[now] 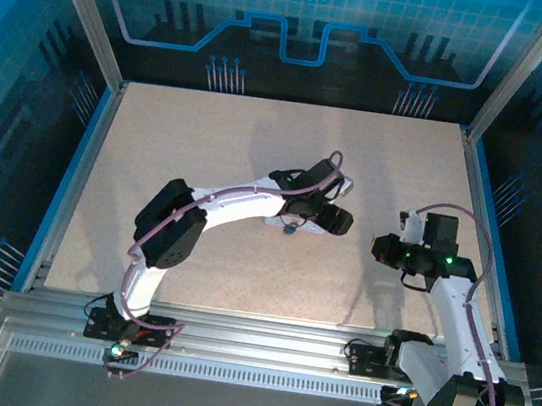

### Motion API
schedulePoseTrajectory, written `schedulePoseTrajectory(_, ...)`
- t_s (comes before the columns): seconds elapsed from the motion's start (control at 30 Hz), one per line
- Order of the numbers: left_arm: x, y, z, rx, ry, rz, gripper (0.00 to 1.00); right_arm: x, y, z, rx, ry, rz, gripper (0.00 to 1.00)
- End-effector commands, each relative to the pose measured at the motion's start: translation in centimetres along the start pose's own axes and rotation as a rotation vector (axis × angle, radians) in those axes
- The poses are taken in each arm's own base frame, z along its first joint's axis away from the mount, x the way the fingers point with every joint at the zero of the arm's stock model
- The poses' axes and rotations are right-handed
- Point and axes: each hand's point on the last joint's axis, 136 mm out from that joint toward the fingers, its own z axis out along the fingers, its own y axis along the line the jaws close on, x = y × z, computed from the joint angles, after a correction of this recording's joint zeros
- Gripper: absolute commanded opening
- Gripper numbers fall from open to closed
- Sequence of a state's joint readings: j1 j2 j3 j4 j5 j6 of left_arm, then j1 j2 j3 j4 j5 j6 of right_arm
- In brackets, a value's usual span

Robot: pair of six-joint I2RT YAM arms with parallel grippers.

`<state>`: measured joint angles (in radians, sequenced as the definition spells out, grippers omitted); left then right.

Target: Unlock the padlock with the key

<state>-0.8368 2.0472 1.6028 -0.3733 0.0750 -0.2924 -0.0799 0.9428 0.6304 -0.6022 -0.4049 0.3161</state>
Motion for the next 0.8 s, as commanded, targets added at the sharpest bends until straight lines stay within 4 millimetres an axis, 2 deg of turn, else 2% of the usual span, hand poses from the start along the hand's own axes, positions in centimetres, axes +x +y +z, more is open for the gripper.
schedulePoseTrajectory(0.0,2.1,-0.9,-1.3,0.014,0.022,-0.040,0.76,-1.0,0.7,-0.4,-0.039,-0.019,-0.005,0.00)
schedulePoseTrajectory(0.1,2.3,-1.4,-2.3,0.022,0.007,-0.055,0.76,-0.9,0.9,0.0,-0.057,-0.008,0.002,0.00)
schedulePoseTrajectory(0.27,1.0,-2.0,-4.8,0.023,-0.053,-0.047,0.76,-0.8,1.8,0.6,-0.105,0.011,-0.006,0.00)
schedulePoseTrajectory(0.37,0.4,-2.3,-6.5,0.028,-0.092,-0.037,0.76,-0.9,3.2,1.0,-0.147,0.019,-0.040,0.00)
schedulePoseTrajectory(0.47,0.3,-2.2,-8.8,0.038,-0.154,-0.030,0.78,-1.1,5.5,1.8,-0.204,0.022,-0.092,0.00)
schedulePoseTrajectory(0.57,0.8,-1.3,-10.9,0.046,-0.212,-0.060,0.79,-1.2,8.3,3.1,-0.298,0.032,-0.127,0.00)
schedulePoseTrajectory(0.7,2.8,1.6,-13.0,0.040,-0.260,-0.134,0.84,-2.0,11.9,5.2,-0.426,0.041,-0.149,0.00)
schedulePoseTrajectory(0.77,4.1,3.0,-13.5,0.037,-0.269,-0.170,0.85,-2.4,12.9,6.2,-0.461,0.045,-0.154,0.00)
